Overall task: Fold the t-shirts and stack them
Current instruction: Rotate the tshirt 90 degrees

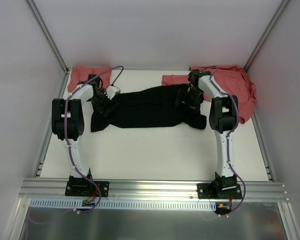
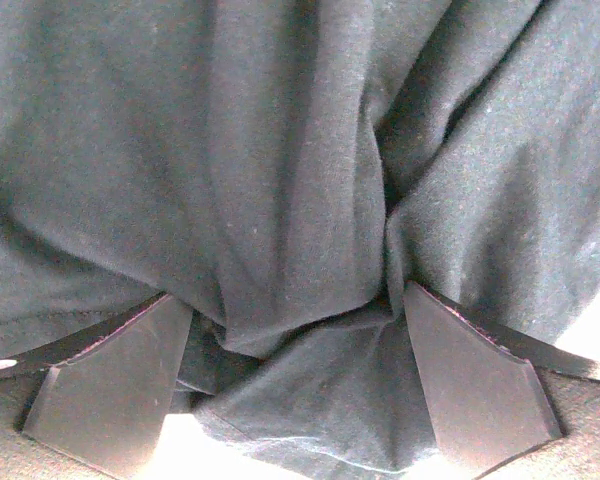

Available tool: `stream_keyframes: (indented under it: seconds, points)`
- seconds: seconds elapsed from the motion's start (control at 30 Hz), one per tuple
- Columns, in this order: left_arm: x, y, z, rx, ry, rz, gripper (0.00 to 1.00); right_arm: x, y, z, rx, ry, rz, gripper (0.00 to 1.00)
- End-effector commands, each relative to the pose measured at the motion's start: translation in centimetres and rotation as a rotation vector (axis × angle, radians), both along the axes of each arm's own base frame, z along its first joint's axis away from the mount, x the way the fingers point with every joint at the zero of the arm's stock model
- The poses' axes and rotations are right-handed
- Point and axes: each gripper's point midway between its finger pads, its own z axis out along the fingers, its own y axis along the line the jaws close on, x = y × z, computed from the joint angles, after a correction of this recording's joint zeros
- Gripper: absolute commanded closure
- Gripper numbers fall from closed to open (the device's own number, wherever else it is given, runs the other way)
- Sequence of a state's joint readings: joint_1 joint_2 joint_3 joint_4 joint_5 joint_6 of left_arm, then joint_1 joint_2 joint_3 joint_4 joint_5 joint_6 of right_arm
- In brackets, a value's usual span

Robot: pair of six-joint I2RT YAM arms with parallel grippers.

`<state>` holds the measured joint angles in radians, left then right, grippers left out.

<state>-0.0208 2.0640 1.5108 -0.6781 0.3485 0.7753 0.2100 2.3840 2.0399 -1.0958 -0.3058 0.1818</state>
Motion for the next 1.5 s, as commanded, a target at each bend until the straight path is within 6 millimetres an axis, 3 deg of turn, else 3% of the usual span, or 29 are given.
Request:
stream_keyframes:
  seconds: [0.0, 0.17, 0.23, 0.27, 0.6, 0.9, 1.13, 1.27, 1.47]
  points:
    - [-8.4, -1.9, -2.6, -0.036, 0.307, 0.05, 0.12, 3.9, 0.1, -1.0, 0.029, -0.095, -0.033, 0.0]
    - [-10.6, -2.0, -2.1, -0.044, 0.326, 0.098, 0.12, 5.6, 0.4, -1.6, 0.064, -0.11, -0.055, 0.01]
    - [-12.1, -2.2, -2.0, -0.047, 0.363, 0.134, 0.12, 6.0, 0.6, -1.8, 0.076, -0.111, -0.063, 0.0]
    - [-13.2, -2.4, -2.0, -0.051, 0.396, 0.145, 0.01, 6.2, 0.8, -1.9, 0.087, -0.111, -0.067, 0.0]
    - [-21.5, -4.7, -1.7, -0.015, 0.54, 0.132, 0.01, 7.9, 3.9, -2.4, 0.178, -0.135, -0.071, 0.01]
    - [-23.2, -6.1, 1.5, -0.029, 0.533, 0.132, 0.01, 7.8, 10.0, -2.9, 0.285, -0.135, -0.03, 0.0]
    - [-23.9, -8.2, 3.2, -0.106, 0.609, 0.17, 0.01, 3.6, 15.9, -2.5, 0.351, -0.067, 0.086, 0.01]
    - [-24.6, -9.8, 4.4, -0.138, 0.622, 0.125, 0.01, 1.4, 15.9, -2.4, 0.311, -0.027, 0.14, 0.01]
    - [-25.4, -11.4, 4.7, -0.164, 0.645, 0.079, 0.01, 1.8, 13.1, -1.0, 0.251, -0.047, 0.132, 0.01]
